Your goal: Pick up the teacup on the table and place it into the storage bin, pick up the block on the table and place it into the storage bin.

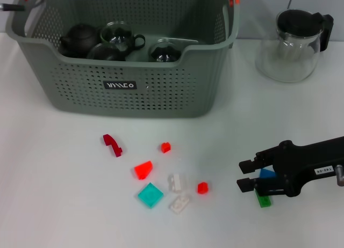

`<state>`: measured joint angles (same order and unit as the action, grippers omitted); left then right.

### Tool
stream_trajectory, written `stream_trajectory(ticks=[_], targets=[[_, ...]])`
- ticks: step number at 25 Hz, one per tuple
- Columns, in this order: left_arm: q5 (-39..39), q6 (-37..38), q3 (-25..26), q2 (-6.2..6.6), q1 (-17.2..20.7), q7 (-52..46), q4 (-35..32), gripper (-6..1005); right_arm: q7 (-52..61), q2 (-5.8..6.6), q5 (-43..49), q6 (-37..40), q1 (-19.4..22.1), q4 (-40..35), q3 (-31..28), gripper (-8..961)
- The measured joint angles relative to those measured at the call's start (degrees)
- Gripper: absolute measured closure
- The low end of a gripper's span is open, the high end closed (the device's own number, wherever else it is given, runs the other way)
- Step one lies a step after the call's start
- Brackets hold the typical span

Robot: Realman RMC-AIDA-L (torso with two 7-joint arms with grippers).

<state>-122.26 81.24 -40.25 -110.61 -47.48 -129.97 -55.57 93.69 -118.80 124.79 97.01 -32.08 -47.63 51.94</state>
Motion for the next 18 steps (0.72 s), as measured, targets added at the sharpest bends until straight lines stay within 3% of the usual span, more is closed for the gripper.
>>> stream_trajectory(ticks=[3,7,13,18], targets=[[-9.5,-6.3,-5.0,-0.04,-2.2,-3.3,1.3,803,0.0,-0.13,0.0,-0.1,0.0,0.0,0.0,490],[-19.0,-11.3,-8.2,-1.53,-3.3,-6.5,2.6,799,0.0,-0.19,0.0,-0.1,-0.2,0.0,0.0,490],[-22.2,-14.1,-8.5,-2.31,-3.4,-9.2,2.5,793,0.0,-0.28,0.1,-0.1,-0.3,0.0,0.1,490],[-19.5,-13.4,-6.5,-3.64,-1.6,-8.6,-0.8,787,0.0,-0.29,0.1,-0.1,-0.4,0.0,0.0,490]])
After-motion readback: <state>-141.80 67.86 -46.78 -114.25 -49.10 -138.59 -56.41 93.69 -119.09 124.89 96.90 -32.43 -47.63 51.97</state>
